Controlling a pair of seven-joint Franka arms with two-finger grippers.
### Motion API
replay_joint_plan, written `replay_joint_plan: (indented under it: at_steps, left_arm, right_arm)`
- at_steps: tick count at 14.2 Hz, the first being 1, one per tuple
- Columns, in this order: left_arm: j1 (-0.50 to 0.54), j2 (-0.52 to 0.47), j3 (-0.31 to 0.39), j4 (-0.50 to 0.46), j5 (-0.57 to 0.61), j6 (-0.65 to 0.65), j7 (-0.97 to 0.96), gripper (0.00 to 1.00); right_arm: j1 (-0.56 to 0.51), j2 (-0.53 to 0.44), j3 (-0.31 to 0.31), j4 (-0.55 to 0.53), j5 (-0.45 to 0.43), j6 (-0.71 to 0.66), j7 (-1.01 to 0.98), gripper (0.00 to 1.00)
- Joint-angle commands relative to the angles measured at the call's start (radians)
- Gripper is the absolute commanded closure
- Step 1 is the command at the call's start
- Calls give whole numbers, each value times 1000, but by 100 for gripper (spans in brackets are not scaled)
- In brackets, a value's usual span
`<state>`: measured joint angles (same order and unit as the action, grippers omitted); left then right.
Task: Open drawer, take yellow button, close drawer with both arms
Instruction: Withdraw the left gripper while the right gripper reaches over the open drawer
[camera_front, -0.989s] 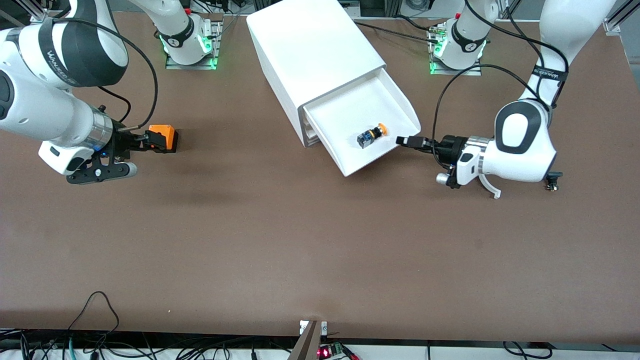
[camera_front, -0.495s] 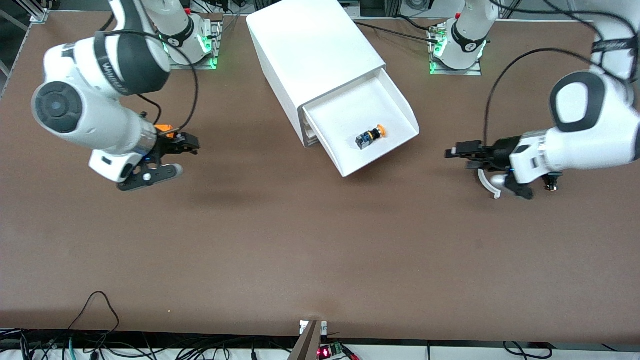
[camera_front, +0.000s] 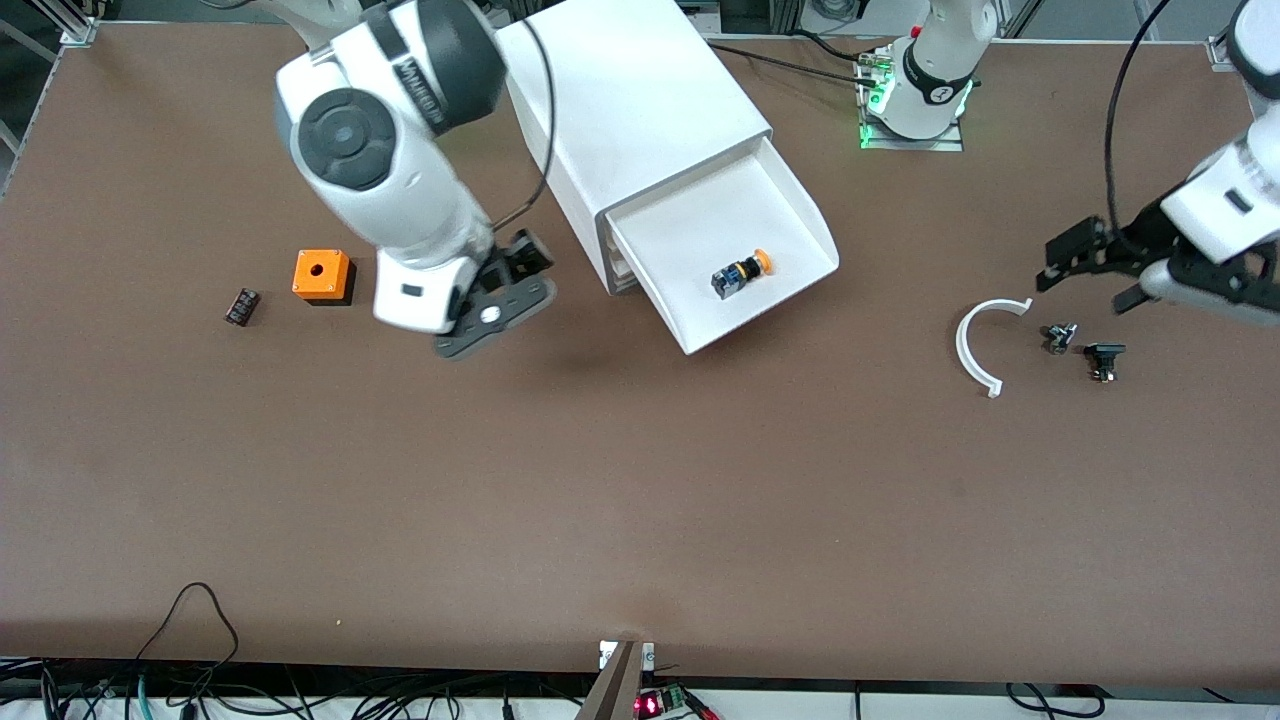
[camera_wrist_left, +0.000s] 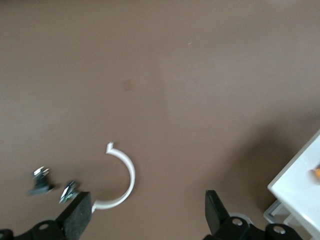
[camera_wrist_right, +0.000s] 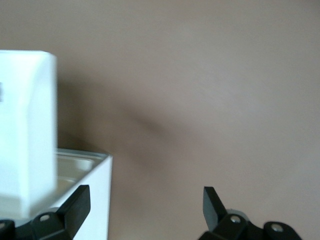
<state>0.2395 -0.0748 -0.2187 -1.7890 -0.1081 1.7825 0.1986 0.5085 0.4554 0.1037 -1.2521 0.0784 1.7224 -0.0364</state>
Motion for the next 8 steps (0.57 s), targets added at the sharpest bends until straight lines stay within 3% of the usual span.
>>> replay_joint_plan:
  at_steps: [1, 4, 8]
  left_arm:
    - [-23, -30, 21, 74, 108, -135, -121, 0]
    - [-43, -33, 22, 102, 173, -184, -263, 0]
    - [-45, -26, 25, 95, 165, -176, -265, 0]
  right_arm:
    - [-10, 81, 115, 114, 11, 38, -92, 0]
    - [-7, 100, 192, 125, 14, 112, -256, 0]
    - [7, 120, 252, 126, 12, 118, -599, 0]
